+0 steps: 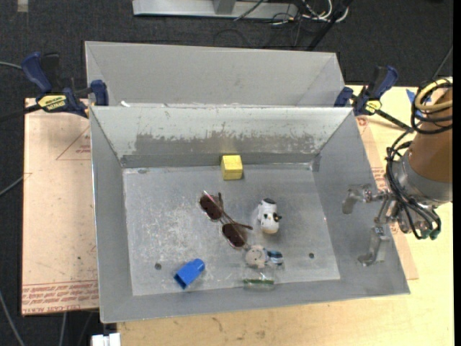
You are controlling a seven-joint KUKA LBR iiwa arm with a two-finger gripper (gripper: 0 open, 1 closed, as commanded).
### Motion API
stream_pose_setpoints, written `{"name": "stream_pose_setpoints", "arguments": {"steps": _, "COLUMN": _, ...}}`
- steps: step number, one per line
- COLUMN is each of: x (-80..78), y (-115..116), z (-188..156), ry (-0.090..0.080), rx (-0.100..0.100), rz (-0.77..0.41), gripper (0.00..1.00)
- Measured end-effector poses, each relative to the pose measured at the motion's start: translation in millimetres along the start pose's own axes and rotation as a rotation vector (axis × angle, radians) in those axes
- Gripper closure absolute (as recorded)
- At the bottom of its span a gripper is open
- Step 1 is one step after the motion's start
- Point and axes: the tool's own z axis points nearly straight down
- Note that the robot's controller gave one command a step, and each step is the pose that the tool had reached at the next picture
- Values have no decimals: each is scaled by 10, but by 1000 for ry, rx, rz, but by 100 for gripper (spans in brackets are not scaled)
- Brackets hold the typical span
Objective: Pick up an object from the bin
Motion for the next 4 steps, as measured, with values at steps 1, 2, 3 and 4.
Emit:
{"name": "stream_pose_setpoints", "arguments": {"steps": 1, "x": -16, "y": 8, "z": -44, "ry": -8, "rx": 2, "rz": -5, "gripper": 0}}
{"name": "stream_pose_setpoints", "arguments": {"steps": 2, "x": -120, "y": 521, "z": 706, "ry": -13, "rx": 3, "rz": -85, "gripper": 0}}
{"name": "stream_pose_setpoints", "arguments": {"steps": 3, "x": -252, "y": 697, "z": 831, "ry": -7, "rx": 2, "rz": -412, "gripper": 0}}
{"name": "stream_pose_setpoints", "arguments": {"steps": 4, "x": -636, "y": 1017, "z": 804, "ry": -11, "rx": 3, "rz": -475, "gripper": 0}}
